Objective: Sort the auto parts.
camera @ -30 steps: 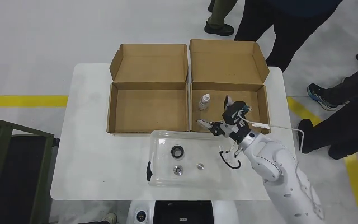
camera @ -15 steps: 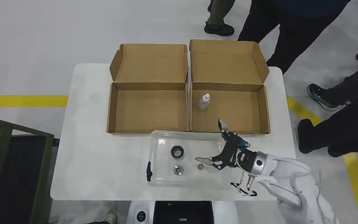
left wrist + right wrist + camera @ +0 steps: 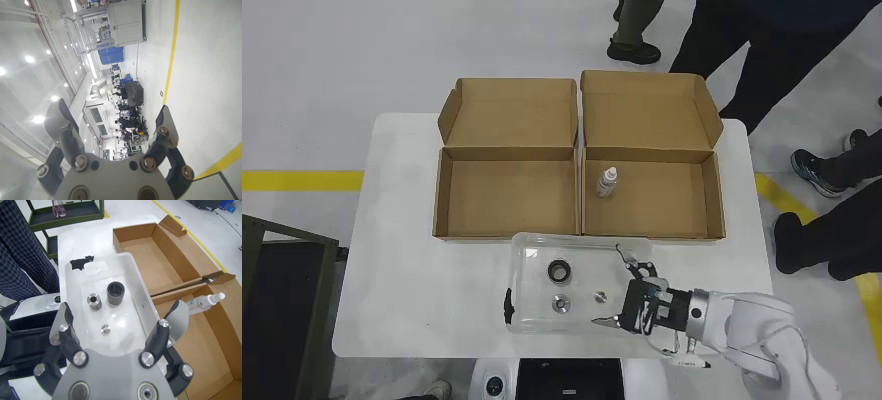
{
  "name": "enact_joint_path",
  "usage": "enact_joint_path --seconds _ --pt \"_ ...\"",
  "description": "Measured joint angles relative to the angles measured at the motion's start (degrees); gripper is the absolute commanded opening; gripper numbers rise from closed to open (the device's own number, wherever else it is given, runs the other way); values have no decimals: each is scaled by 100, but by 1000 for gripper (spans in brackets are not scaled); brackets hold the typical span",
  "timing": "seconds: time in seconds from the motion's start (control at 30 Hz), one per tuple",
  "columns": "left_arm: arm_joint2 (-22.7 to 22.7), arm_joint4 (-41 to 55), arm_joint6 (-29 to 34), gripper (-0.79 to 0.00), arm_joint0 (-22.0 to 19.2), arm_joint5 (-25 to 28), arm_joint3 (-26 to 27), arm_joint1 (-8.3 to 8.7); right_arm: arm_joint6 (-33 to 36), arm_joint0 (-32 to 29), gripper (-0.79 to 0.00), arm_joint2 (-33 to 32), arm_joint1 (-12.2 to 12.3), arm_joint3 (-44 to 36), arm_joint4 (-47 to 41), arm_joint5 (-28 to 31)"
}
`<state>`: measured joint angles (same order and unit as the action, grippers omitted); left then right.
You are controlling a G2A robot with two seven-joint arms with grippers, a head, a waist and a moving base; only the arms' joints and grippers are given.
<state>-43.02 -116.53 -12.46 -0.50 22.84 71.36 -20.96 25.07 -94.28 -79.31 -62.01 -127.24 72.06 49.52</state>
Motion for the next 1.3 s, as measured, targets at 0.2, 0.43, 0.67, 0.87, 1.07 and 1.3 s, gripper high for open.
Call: enact_joint_path --seconds 0.2,0.43,0.67,0.87,1.07,1.3 --pt "0 0 0 0 0 0 0 0 275 124 0 206 37 -5 357 134" --pt "0 0 0 0 0 0 0 0 554 162 0 471 61 107 363 93" --pt "0 0 0 0 0 0 0 0 810 229 0 641 91 316 526 4" --pt "0 0 0 0 0 0 0 0 788 256 -114 705 115 386 702 -114" --pt "0 0 0 0 0 0 0 0 858 353 -142 851 132 442 960 -156" --pt "0 0 0 0 0 0 0 0 899 554 -194 1040 144 580 1365 -197"
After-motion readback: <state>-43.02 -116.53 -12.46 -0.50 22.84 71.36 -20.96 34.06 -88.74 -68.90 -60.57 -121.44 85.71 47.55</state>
